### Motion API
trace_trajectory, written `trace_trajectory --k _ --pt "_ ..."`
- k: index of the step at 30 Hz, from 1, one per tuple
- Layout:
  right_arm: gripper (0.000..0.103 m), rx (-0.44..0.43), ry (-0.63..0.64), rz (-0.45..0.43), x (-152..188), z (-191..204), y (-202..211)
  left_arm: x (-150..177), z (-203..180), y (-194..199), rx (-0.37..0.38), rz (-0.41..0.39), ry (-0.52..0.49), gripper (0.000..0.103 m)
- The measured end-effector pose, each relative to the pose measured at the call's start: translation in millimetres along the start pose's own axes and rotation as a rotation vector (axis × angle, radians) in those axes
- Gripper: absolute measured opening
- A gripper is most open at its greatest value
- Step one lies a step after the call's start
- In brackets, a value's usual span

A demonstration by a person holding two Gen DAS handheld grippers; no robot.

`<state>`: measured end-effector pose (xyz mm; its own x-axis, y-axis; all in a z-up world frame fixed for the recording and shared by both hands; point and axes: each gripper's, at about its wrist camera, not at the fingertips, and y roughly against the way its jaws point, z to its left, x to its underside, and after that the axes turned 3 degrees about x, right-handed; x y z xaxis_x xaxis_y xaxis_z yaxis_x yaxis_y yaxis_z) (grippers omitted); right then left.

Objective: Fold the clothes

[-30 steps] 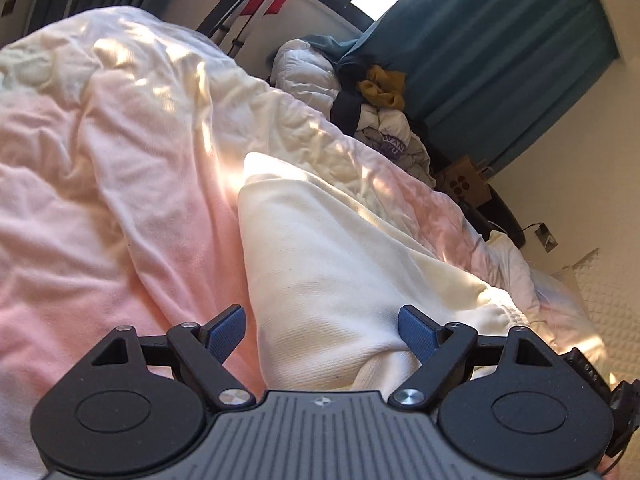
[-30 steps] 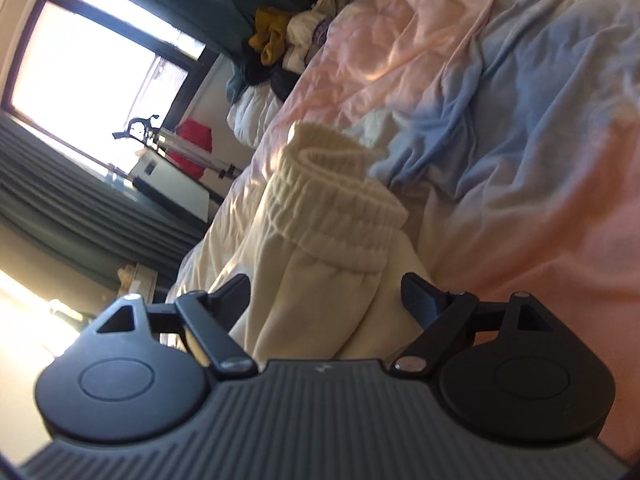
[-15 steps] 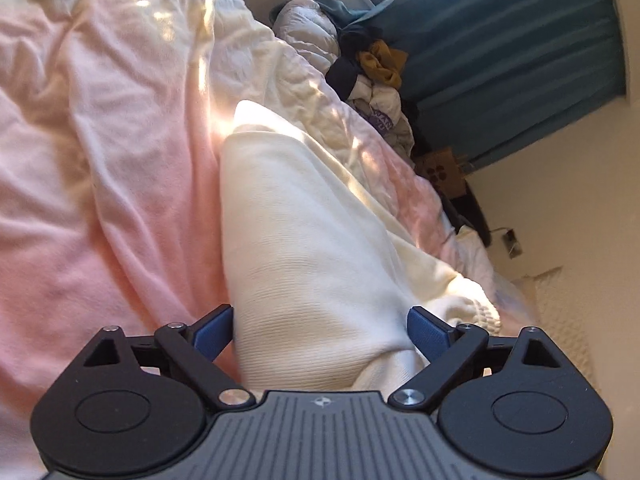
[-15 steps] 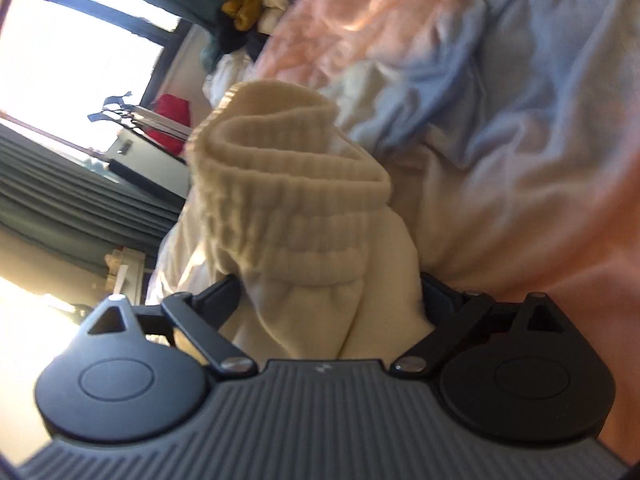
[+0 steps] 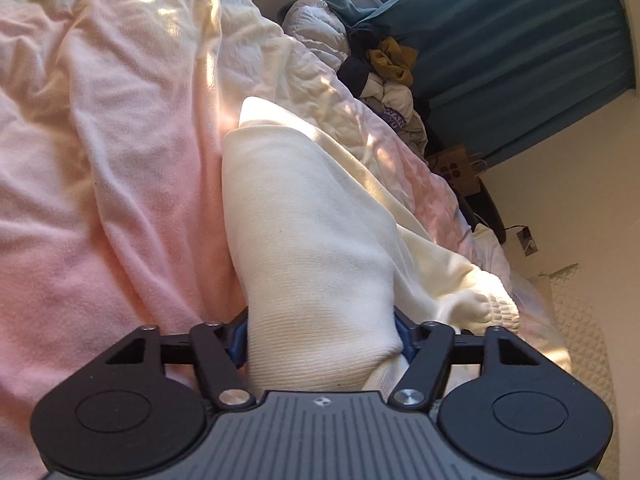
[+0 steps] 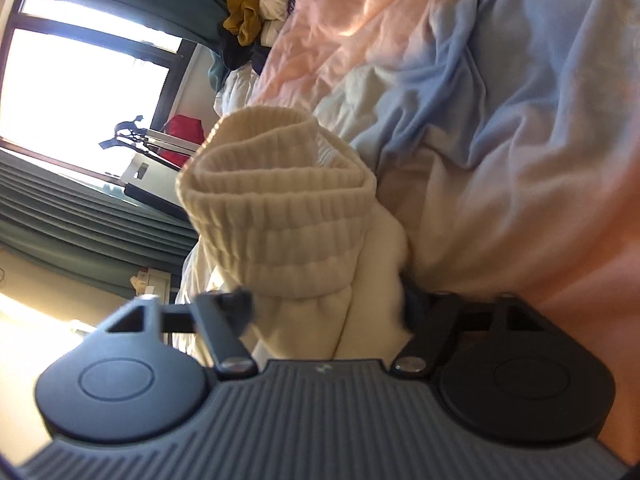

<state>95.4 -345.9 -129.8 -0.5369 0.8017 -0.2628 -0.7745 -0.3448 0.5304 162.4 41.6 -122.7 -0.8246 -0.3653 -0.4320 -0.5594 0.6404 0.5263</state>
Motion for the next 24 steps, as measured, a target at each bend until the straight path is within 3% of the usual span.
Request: trace_trajectory --k 2,5,14,20,24 --pt "0.044 -0.016 0.008 -0.014 1 4 6 0 -5 4 -0.011 -0.011 -0.006 0.056" --pt "0.037 -0.053 0.032 -0.037 1 12 15 -2 -16 15 -0.008 -0.04 -0.018 0.047" --pt "0.034 -0.193 0.056 -0.132 -15 39 71 -11 -77 44 0.07 -0.098 -0.051 0.043" --pt "0.033 -0.234 0.054 -0.255 -50 27 133 -5 -149 13 0.165 -0.085 -0.125 0.043" --pt "0.033 -0.211 0.061 -0.342 -88 -1 180 18 -202 -36 0.229 -0.043 -0.17 0.043"
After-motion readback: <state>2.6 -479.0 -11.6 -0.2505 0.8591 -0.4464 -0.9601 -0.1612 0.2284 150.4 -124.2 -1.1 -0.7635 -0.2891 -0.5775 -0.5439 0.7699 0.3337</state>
